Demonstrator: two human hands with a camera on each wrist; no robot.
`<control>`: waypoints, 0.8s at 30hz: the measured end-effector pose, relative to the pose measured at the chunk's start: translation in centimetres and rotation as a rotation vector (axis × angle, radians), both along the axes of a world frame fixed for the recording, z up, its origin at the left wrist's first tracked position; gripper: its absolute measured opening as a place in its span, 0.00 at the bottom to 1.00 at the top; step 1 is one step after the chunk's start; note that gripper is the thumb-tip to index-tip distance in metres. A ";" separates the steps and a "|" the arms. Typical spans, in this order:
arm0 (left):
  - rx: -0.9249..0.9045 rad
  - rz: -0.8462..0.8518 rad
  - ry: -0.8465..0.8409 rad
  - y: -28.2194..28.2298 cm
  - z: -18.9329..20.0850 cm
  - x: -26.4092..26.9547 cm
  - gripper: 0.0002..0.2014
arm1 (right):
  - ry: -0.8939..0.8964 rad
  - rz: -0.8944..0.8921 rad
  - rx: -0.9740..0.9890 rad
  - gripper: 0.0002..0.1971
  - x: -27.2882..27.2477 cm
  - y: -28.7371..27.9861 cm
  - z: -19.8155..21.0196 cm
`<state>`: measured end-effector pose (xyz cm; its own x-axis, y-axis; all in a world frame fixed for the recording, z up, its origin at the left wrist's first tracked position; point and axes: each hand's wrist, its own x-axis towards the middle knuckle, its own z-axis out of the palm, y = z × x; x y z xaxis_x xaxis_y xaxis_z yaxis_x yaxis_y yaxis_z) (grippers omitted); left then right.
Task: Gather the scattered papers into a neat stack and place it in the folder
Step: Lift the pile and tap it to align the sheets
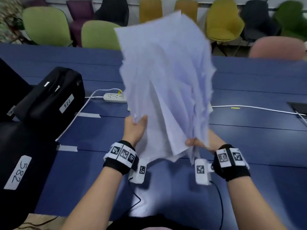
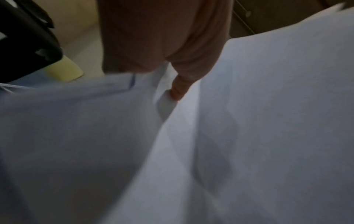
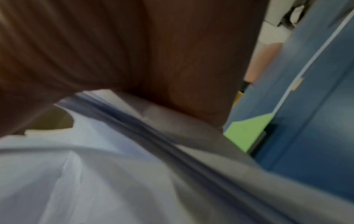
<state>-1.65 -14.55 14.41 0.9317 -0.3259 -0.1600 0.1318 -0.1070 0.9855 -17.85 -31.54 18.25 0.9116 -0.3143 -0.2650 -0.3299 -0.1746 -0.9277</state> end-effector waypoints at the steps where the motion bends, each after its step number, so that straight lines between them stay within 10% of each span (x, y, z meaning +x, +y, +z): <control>1: 0.032 -0.015 -0.031 -0.2 -0.1 -0.4 0.02 | -0.023 -0.054 0.016 0.58 0.3 0.2 -1.0; 5: 0.118 -0.012 0.006 0.4 -1.3 -0.7 0.18 | 0.213 -0.199 0.099 0.44 -0.5 -0.3 -4.1; 11: 0.052 -0.028 0.069 1.6 -1.4 -1.1 0.11 | 0.215 -0.536 0.204 0.13 -0.1 -0.6 -5.3; 15: -0.067 -0.159 0.093 2.4 0.0 -0.2 0.10 | 0.135 -0.731 0.213 0.26 0.4 -1.5 -3.2; 19: -0.088 -0.222 0.224 4.0 0.7 3.4 0.44 | 0.002 -0.737 0.196 0.27 -0.2 -3.2 0.3; 24: 0.114 -0.151 0.290 2.4 0.7 3.5 0.35 | 0.330 -0.541 0.288 0.34 1.4 -1.8 -1.2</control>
